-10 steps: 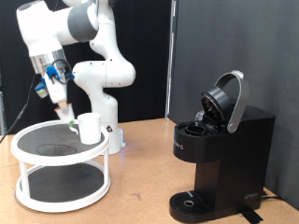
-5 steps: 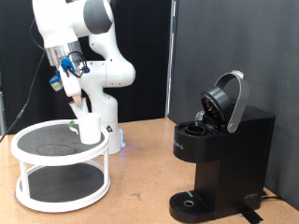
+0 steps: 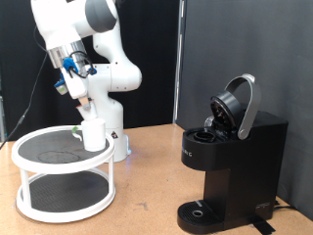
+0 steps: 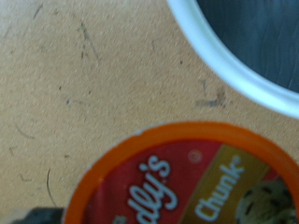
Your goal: Make a cup of coffee with the keurig machine
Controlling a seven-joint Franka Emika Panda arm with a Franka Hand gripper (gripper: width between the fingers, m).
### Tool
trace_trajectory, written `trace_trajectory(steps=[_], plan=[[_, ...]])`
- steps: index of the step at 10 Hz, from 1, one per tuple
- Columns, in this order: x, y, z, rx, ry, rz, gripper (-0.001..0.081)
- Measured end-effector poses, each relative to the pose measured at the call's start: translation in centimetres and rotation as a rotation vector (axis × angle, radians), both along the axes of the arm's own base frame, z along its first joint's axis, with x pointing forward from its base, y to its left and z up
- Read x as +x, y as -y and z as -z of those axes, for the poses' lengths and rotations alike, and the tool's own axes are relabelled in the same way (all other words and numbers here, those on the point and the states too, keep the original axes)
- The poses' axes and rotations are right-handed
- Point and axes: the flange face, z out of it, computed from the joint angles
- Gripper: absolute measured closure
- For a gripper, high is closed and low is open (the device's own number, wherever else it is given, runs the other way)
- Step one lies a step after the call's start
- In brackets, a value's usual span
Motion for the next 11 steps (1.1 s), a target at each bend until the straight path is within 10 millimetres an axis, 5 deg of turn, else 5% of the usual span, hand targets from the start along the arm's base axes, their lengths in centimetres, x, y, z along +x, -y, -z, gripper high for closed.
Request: trace_trajectory(steps=[6,11], plan=[[2.6,-3.4,-3.5,0.062,0.043,-0.002,0.0407],[3.0,-4.4,-4.1,0.116,0.058,0.0,0.0407]])
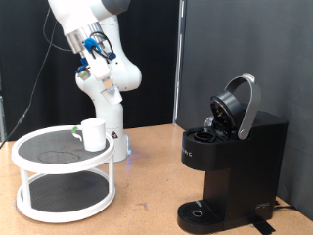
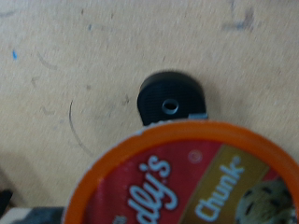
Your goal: Make a cup of coffee with the keurig machine
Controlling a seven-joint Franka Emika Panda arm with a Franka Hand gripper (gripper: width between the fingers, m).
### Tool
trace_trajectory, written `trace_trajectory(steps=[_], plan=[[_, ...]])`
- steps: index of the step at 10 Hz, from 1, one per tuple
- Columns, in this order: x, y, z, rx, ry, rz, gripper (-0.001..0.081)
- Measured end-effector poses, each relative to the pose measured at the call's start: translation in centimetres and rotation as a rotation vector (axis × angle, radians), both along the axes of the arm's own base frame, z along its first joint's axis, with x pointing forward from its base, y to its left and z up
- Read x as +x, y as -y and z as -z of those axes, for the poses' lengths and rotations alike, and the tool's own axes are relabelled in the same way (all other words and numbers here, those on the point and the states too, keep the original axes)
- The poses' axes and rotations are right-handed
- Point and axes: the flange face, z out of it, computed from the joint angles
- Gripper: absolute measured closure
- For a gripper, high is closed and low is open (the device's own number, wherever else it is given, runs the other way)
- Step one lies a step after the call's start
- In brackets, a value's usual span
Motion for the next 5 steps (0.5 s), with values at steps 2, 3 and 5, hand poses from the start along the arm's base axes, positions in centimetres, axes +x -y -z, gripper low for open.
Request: trace_trajectory(steps=[2,3,5], plan=[[1.2,-1.9,-1.1,0.067,0.035,0.008,0.0407],[1.9,-3.1,-1.7,0.082,0.047,0.01,0.0407],[3.2,-5.7,-2.8,0.082,0.053,-0.003,0.0407]])
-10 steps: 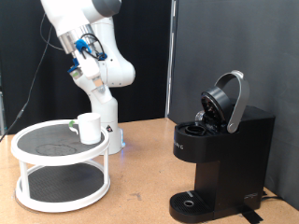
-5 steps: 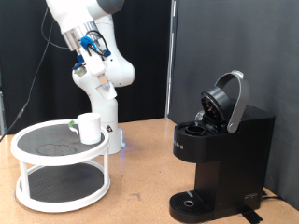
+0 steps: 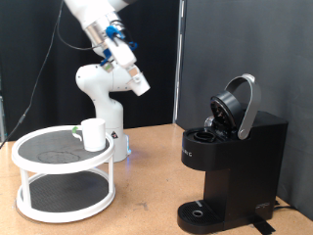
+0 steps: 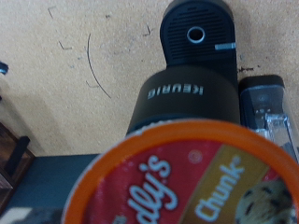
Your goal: Make a cup of coffee with the keurig machine
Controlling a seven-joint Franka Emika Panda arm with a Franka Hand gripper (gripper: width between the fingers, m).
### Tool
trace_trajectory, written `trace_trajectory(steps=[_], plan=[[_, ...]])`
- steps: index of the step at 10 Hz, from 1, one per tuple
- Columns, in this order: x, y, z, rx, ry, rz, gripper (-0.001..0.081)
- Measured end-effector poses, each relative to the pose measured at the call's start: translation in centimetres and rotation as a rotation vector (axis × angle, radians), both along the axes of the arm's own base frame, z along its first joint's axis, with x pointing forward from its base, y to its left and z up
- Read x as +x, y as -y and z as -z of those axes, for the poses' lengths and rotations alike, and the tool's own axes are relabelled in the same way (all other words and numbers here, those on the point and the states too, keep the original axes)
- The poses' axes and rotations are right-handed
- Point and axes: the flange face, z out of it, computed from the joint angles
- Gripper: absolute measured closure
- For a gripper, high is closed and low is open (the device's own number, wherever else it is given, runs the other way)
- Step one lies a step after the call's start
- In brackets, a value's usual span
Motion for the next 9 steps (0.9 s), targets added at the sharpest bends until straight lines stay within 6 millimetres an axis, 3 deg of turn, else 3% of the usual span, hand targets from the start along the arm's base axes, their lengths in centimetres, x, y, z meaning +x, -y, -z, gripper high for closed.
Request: trace_trajectory(steps=[6,9], plan=[[3.8,-7.2,-1.3,-0.005,-0.061,-0.069,0.0407],[4.3,-8.1,-1.0,-0.002,-0.091,-0.098,0.0407]])
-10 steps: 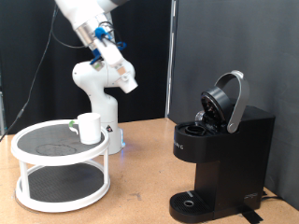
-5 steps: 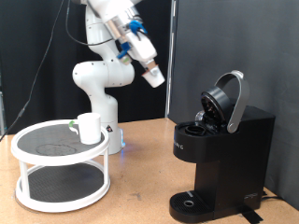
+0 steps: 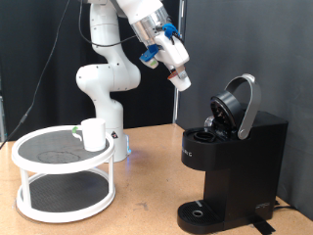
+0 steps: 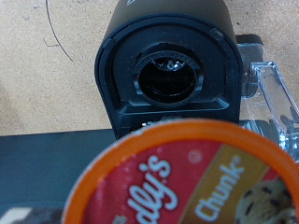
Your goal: Make a cup of coffee with the keurig machine
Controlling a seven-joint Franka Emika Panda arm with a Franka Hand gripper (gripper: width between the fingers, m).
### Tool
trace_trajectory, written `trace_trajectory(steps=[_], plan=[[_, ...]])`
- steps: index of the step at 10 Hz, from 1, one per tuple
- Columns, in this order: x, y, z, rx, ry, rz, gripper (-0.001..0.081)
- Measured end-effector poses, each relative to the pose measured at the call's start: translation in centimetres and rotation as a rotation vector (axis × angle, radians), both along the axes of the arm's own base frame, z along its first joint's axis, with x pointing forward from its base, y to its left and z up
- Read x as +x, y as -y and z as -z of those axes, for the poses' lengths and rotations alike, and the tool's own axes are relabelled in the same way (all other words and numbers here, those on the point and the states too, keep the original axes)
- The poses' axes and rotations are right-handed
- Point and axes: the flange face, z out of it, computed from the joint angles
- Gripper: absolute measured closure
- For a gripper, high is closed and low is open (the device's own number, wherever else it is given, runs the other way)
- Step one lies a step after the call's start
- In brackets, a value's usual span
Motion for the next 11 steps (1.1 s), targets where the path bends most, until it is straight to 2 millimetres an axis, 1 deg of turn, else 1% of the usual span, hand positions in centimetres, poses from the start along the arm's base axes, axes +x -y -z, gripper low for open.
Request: trace_trajectory(steps=[2,5,7,11], plan=[[-0.1,0.0,0.2,0.002,-0.008,-0.008,0.0407],[0.3,-0.6,1.5,-0.012,-0.006,0.006,0.0407],[0.8,-1.7,2.7,-0.031,0.007,0.006,0.0407],[1.1,-4.5,5.1,-0.065,0.018,-0.016,0.0407]])
